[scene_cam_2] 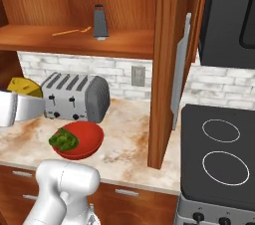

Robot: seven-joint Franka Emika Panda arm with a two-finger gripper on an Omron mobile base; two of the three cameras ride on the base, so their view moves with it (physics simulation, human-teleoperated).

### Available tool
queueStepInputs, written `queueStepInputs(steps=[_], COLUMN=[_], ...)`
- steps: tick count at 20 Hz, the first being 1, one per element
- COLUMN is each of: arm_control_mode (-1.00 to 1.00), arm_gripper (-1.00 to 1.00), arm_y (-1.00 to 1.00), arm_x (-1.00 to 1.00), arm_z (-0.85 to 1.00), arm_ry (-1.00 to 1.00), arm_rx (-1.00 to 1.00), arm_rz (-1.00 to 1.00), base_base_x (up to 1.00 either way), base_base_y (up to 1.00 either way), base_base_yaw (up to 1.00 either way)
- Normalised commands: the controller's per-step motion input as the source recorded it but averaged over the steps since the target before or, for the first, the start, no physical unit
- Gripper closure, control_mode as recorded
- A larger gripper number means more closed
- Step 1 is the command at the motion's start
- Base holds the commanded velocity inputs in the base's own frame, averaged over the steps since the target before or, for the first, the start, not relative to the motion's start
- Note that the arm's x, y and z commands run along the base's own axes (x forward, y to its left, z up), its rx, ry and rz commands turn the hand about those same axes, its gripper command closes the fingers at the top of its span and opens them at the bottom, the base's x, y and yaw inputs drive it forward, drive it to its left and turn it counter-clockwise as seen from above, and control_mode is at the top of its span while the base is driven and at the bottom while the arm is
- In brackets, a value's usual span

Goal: Pick the cheese from the fridge and the cheese grater from the cabinet and place them next to the salad bowl.

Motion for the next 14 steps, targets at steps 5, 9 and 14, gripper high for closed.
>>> queueStepInputs(steps=[5,9,14], arm_control_mode=[-1.0,-1.0,-1.0], arm_gripper=[1.0,1.0,1.0], arm_y=[-0.11,-0.24,-0.19], arm_x=[-0.03,0.0,0.07], arm_z=[-0.52,-0.73,-0.64], arm_ry=[0.35,0.35,0.09], arm_rx=[0.0,0.0,-0.06], arm_rz=[0.0,0.0,0.0], base_base_x=[-0.01,0.0,0.0], base_base_y=[0.0,0.0,0.0], base_base_yaw=[0.0,0.0,0.0])
